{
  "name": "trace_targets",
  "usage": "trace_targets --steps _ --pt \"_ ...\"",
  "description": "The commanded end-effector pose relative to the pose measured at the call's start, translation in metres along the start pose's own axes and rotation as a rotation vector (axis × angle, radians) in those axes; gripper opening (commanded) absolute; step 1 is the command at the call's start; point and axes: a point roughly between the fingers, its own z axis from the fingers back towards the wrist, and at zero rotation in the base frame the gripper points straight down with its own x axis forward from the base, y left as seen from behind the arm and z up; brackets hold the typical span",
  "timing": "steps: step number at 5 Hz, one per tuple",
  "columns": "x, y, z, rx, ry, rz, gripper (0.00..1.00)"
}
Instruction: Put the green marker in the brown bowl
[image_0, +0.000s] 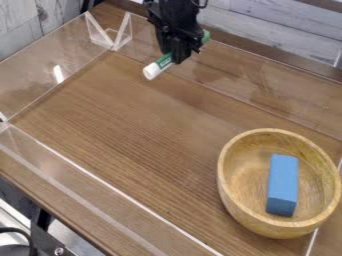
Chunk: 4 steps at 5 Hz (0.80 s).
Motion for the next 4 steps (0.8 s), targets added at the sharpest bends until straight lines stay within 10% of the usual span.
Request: trace_targets --steps 1,4 --pt "0.0176 0.0065 0.0172 0.044 -0.074 -0.004 0.00" --pt "0.0134 0.0050 0.0178 0.072 -0.098 0.017 0.00"
